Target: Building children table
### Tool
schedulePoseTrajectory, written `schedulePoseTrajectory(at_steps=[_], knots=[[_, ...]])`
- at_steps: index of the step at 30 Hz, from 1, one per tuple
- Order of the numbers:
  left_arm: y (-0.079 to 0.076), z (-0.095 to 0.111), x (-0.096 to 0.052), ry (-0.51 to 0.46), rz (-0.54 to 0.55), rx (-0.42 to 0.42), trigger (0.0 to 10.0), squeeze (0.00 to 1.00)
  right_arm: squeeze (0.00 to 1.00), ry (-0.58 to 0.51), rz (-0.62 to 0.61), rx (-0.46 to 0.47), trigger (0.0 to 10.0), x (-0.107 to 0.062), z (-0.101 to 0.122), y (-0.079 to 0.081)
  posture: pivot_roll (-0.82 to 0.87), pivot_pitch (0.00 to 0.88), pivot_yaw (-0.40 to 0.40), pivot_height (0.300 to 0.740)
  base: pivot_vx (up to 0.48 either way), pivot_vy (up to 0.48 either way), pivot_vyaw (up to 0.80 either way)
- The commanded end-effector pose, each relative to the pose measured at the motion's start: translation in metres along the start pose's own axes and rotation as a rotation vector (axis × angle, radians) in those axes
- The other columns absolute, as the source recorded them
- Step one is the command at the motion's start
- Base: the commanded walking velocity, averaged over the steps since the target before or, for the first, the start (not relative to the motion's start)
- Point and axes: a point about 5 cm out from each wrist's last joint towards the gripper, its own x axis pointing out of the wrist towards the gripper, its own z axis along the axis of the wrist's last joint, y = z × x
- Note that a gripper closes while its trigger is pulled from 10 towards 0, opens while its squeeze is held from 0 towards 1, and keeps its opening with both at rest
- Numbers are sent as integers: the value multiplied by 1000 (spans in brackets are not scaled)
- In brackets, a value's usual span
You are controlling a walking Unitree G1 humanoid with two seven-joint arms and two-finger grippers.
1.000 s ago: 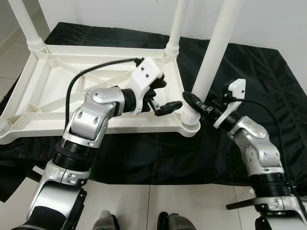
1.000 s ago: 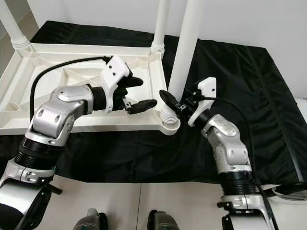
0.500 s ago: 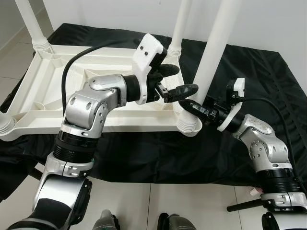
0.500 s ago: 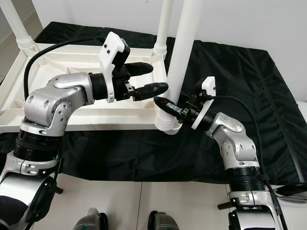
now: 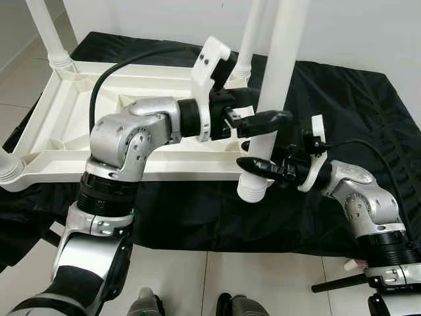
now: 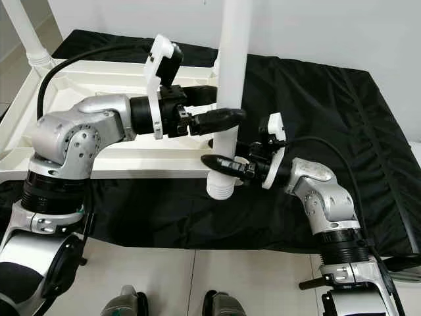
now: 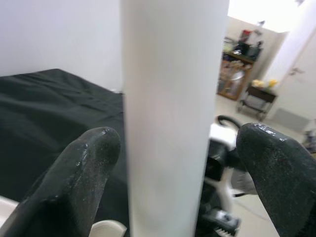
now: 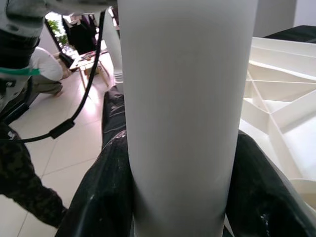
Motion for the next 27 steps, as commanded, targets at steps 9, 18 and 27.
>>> schedulePoseTrajectory(at_steps=[9,18,27], knots=[[-16,8,3,5,-156,-25,9451,0,0,37,49,-26,10000,-1,2,3,-2,66,-61,740,0,0,0],[-19,8,2,-2,-176,-43,0,0,0,45,46,-36,10000,-1,2,2,-5,64,-60,740,0,0,0],[-21,9,3,2,-189,-36,0,0,0,32,29,-56,10000,-1,6,-2,-11,70,-57,740,0,0,0]])
